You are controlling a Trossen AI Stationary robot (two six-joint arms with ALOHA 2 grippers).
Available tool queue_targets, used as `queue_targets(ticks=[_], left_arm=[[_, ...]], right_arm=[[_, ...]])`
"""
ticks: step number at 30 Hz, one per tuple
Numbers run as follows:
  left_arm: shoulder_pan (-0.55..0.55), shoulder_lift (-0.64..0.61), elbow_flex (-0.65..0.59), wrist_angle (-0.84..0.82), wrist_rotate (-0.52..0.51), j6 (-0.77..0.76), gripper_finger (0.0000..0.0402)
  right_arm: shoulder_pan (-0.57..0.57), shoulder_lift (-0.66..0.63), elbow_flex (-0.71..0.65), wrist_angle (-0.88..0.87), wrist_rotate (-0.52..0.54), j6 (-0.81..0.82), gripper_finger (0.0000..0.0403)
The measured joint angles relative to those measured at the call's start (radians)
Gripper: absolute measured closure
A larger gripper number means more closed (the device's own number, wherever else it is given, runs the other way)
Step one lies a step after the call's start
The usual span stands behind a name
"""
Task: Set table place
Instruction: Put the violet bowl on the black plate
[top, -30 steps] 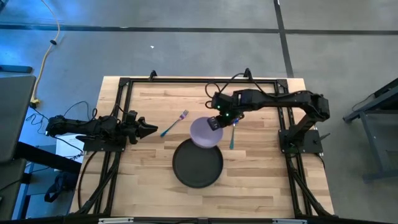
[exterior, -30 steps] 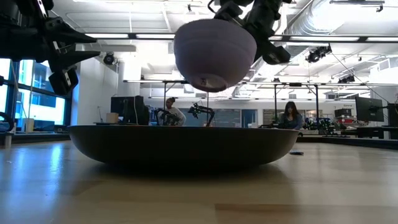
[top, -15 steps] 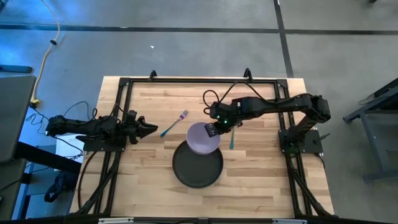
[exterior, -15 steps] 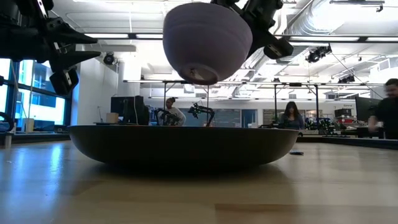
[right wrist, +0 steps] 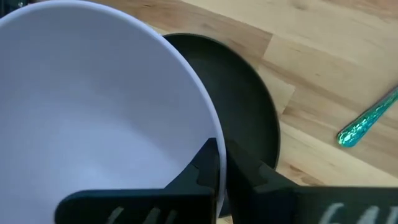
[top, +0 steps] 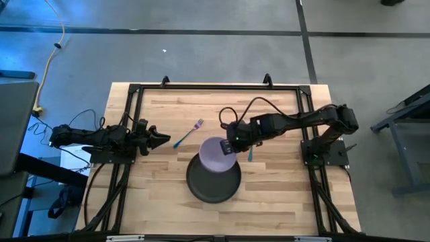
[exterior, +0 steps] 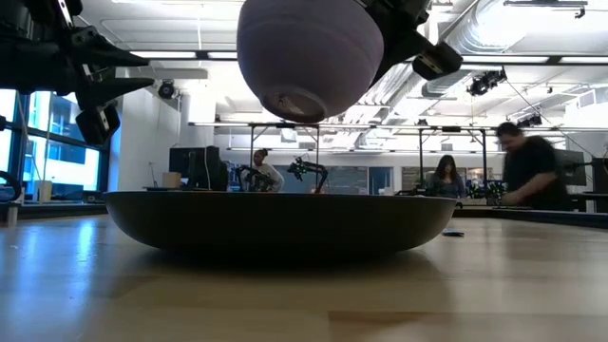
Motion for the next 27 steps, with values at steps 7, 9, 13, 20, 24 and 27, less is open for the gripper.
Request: queue_targets(ticks=[7, 9, 13, 20, 24, 27], left_arm=[[0.000, 0.000, 0.000, 0.000, -0.001, 0.015, 0.0307], [0.000, 0.000, 0.000, 0.000, -0.001, 0.015, 0.0307], [0.000, 0.000, 0.000, -0.001, -0.001, 0.015, 0.0307], [0.000, 0.000, 0.000, -0.001, 0.000, 0.015, 0.0307], [0.000, 0.000, 0.000, -0.001, -0.001, 0.014, 0.0307], [0.000, 0.000, 0.000, -0.001, -0.001, 0.014, 0.0307]], right_arm=[[0.047, 0.000, 0.000, 0.025, 0.051, 0.072, 0.0403], [0.057, 0.000, 0.000, 0.028, 0.056, 0.086, 0.0403], [0.074, 0.000, 0.000, 0.037, 0.076, 0.108, 0.0403], [0.100, 0.001, 0.000, 0.043, 0.083, 0.140, 0.0403], [0.113, 0.001, 0.000, 0.044, 0.094, 0.158, 0.0403], [0.123, 0.001, 0.000, 0.044, 0.102, 0.178, 0.0403]])
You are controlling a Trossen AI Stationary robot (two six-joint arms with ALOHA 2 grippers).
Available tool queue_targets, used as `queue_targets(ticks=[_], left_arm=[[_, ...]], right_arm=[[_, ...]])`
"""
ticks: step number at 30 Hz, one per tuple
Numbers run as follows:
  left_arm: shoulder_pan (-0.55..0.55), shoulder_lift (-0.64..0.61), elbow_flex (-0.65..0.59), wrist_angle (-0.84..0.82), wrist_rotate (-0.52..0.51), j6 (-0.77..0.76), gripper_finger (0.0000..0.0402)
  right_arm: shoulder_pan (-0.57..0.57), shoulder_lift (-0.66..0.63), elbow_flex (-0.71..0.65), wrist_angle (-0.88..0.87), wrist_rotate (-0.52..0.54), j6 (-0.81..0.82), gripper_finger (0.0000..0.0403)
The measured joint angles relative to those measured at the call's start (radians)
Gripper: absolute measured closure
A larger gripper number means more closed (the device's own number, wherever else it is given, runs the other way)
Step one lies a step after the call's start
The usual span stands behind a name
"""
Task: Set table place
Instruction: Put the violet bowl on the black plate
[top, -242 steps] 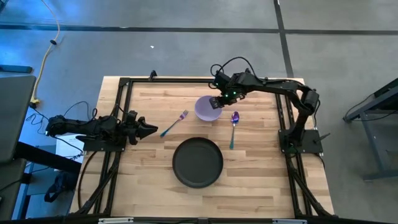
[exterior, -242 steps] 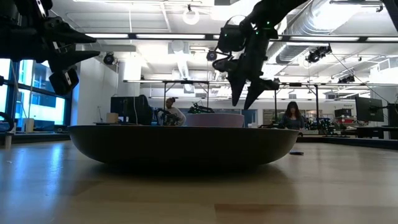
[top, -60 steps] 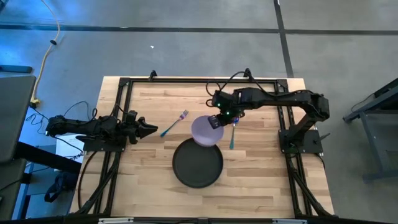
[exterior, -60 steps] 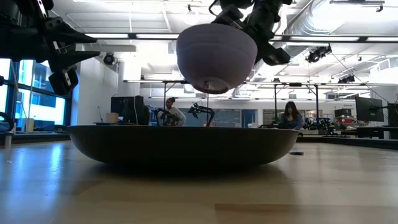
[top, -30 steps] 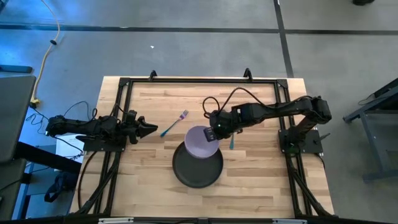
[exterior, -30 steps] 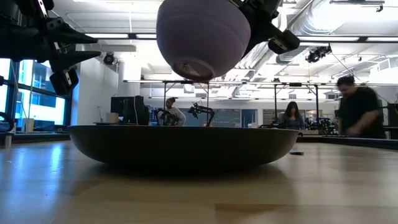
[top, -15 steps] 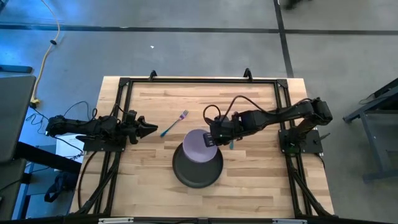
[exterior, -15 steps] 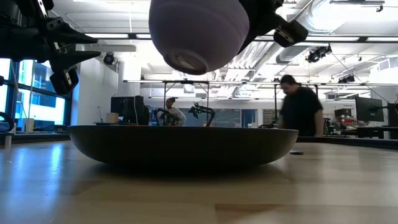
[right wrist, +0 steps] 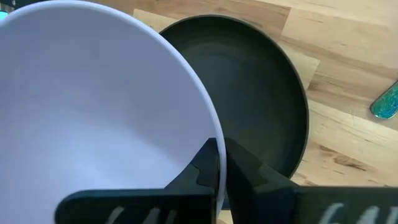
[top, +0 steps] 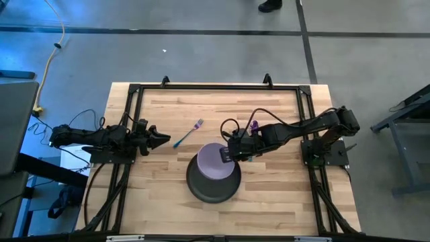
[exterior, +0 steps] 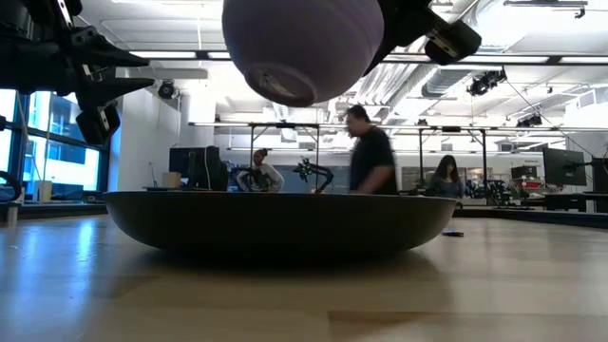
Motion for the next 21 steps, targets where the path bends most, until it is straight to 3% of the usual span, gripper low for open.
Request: queue_targets(ticks=[21], left_arm=[[0.000, 0.000, 0.000, 0.000, -0.007, 0.000, 0.0307]], right_arm=[[0.021, 0.134, 0.001, 0.065, -0.033, 0.099, 0.0403]])
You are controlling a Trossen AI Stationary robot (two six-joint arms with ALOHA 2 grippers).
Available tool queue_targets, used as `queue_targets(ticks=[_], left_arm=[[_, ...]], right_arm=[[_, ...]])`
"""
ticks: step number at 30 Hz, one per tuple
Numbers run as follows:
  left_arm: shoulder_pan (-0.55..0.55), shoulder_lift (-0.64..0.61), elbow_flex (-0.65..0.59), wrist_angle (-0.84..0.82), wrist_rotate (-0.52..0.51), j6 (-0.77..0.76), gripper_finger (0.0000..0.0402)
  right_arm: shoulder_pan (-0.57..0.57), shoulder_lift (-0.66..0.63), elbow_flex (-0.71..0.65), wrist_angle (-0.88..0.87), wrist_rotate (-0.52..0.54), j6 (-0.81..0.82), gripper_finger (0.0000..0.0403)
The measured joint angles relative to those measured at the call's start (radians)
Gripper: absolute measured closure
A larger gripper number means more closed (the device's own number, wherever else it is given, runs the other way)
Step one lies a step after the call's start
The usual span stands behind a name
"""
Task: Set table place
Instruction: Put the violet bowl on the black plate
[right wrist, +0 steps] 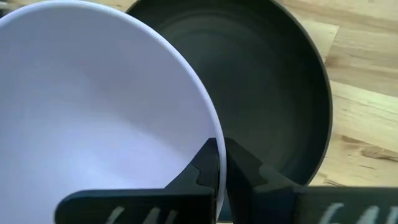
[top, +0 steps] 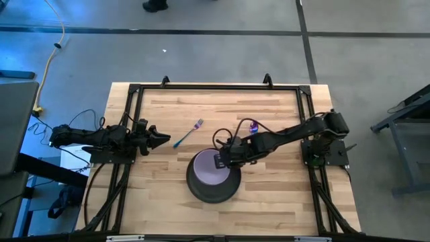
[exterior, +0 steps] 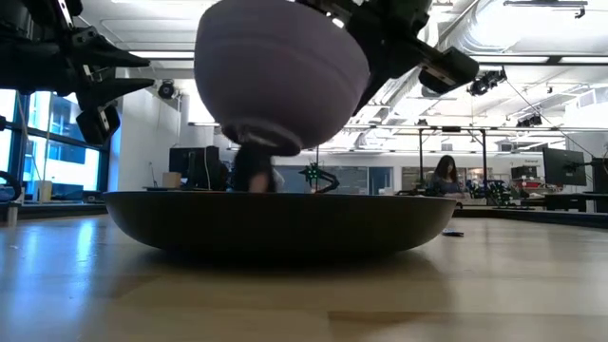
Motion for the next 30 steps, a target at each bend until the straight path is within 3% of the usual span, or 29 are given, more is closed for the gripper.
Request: queue_targets(ticks=[30], left_arm=[[0.000, 0.000, 0.000, 0.003, -0.029, 0.013, 0.0307]], right_arm=[[0.011, 0.006, 0.000, -0.072, 0.011, 0.037, 0.0403]])
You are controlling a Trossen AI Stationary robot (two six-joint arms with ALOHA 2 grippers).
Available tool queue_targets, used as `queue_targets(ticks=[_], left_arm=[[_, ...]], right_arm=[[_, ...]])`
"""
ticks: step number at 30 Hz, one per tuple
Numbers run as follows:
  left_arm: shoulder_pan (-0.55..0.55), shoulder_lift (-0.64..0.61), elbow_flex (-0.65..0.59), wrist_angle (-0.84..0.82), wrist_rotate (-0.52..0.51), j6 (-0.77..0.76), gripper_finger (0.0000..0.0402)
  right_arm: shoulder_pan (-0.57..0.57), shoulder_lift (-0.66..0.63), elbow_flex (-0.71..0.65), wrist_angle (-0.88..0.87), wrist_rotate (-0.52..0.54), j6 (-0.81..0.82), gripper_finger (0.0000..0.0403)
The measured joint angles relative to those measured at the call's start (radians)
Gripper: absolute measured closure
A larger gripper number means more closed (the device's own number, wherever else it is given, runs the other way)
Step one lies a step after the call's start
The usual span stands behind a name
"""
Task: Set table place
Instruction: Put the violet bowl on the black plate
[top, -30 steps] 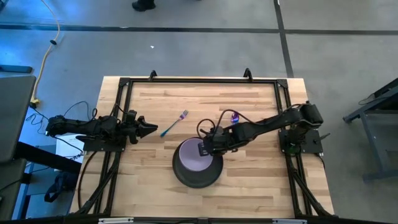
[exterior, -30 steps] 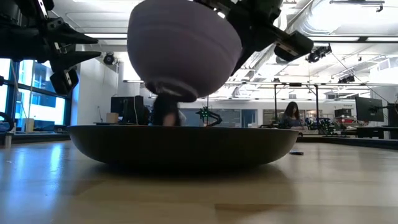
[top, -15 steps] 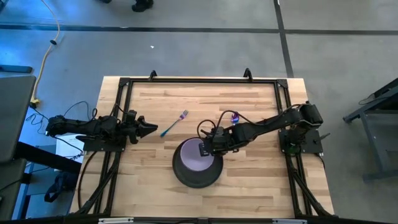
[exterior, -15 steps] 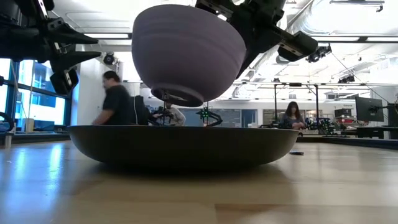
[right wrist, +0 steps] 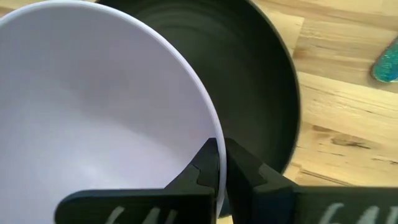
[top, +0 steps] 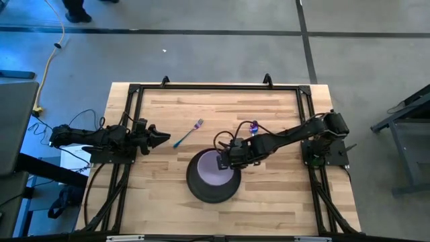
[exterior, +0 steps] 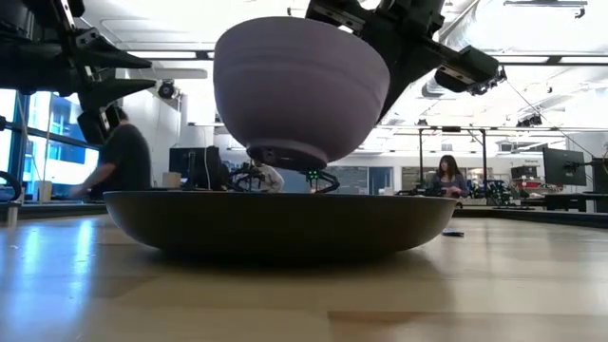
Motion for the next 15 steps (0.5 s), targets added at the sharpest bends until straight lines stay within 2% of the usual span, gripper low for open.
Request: queue_targets(ticks=[6, 15], left_arm=[[0.000, 0.000, 0.000, 0.002, -0.016, 0.003, 0.0307], [0.000, 0.025, 0.000, 0.004, -0.023, 0.003, 0.0307]], right_arm=[[0.000, 0.051, 0.024, 0.010, -0.014, -0.007, 0.0403], [-0.012, 0.175, 0.207, -0.154, -0.034, -0.103, 0.0403]])
